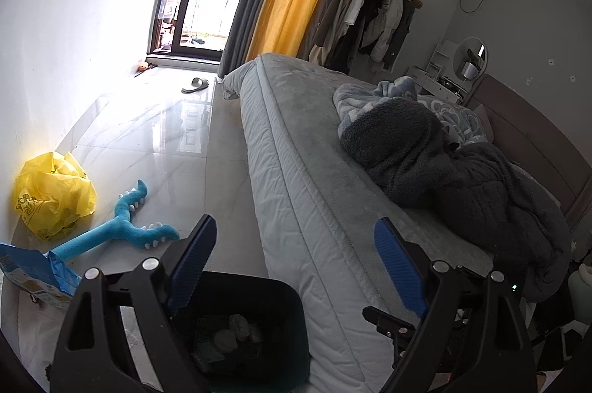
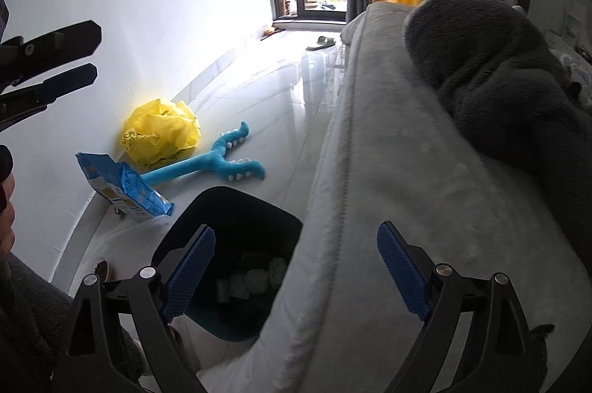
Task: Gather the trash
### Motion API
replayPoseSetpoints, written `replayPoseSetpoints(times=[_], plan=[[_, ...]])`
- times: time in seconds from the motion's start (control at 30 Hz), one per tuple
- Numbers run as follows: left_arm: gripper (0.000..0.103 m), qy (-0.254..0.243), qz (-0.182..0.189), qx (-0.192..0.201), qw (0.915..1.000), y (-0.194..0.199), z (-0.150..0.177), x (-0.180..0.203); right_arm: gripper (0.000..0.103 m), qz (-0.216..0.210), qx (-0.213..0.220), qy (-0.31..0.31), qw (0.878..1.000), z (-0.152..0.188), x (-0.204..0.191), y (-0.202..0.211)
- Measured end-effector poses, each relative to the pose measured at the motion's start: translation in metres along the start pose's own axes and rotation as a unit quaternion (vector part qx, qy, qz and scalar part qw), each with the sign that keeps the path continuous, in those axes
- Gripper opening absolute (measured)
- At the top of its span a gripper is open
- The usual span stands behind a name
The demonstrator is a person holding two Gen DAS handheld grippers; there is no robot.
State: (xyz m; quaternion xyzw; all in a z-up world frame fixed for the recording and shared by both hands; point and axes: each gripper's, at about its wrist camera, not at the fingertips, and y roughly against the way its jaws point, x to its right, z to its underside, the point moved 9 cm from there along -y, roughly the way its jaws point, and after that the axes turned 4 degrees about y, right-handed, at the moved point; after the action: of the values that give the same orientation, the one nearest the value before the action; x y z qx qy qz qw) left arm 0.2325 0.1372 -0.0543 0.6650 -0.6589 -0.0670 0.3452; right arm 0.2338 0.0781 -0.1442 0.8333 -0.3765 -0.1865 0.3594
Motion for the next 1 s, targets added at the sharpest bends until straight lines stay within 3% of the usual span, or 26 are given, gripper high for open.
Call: replayPoseSetpoints(times=[0.13, 0.53, 0.67, 0.9, 1.0], plan=[[0.089, -0.012, 0.011, -0.007, 0.9998, -0.008, 0.006, 0.021, 0.099, 0.045, 0.022, -0.019, 0.999, 0.008, 0.034, 0.030], [0.089, -0.030, 0.031, -0.026, 0.9987, -0.039, 0.025, 0.075, 0.100, 0.144, 0.048, -0.057, 0.987, 0.049, 0.106, 0.090], [0.089, -0.036, 0.036, -0.033, 0.9981, -0.052, 0.032, 0.094, 0.100, 0.141, 0.049, -0.075, 0.986, 0.062, 0.121, 0.099], [0.089, -0.055, 0.044, -0.048, 0.9963, -0.070, 0.047, 0.121, 0.100, 0.113, 0.011, -0.100, 0.989, 0.090, 0.131, 0.090], [0.089, -0.061, 0.049, -0.057, 0.9953, -0.076, 0.054, 0.128, 0.100, 0.116, 0.006, -0.084, 0.990, 0.098, 0.129, 0.087]])
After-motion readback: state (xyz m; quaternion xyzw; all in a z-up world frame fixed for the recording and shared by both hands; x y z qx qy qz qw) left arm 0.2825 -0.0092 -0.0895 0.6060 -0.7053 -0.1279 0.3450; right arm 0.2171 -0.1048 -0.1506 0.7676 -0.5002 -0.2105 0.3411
